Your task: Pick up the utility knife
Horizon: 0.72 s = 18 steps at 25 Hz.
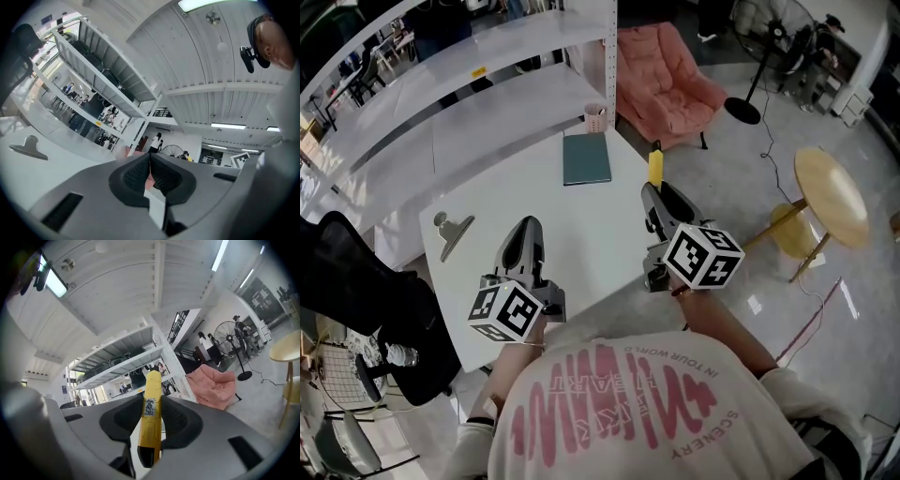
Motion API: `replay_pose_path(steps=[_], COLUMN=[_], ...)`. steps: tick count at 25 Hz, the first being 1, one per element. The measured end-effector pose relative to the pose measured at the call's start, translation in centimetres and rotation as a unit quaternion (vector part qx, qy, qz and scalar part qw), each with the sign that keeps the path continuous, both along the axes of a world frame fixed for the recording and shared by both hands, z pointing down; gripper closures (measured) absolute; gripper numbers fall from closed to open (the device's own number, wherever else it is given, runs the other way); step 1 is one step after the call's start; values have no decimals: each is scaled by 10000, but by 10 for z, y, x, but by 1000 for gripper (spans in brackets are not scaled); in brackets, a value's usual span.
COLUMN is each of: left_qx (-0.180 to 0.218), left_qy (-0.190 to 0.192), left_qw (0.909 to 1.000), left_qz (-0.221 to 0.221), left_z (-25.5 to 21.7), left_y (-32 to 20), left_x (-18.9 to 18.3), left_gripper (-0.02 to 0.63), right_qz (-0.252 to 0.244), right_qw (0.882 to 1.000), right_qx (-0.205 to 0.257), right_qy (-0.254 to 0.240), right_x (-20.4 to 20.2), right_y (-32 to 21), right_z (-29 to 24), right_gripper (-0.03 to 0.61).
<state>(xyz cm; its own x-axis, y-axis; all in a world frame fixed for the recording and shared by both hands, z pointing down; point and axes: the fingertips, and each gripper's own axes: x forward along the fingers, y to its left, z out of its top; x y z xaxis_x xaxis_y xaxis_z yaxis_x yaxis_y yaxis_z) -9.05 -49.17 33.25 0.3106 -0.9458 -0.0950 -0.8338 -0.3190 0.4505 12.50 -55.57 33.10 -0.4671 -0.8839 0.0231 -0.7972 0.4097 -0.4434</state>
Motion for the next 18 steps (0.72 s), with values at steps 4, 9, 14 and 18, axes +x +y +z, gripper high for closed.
replay_pose_path(steps=[4,9,14,18], left_qx=[24,-1,-79,-225], left_qy=[-155,-426,-454,-395], left_qw=[9999,9990,9987,9985], left_qz=[-69,-128,-216,-290], left_z=[-2,9,25,34], left_y=[16,54,86,107], left_x=[15,46,60,62], left_gripper=[589,589,589,589], right_qz=[-23,-34,-99,-201], right_qw=[10000,9997,9993,9986], right_qx=[47,50,-49,-149], right_qy=[78,237,358,463], right_x=[14,38,48,49], right_y=[20,62,93,112], right_z=[-2,12,32,41], right_gripper=[439,439,437,437])
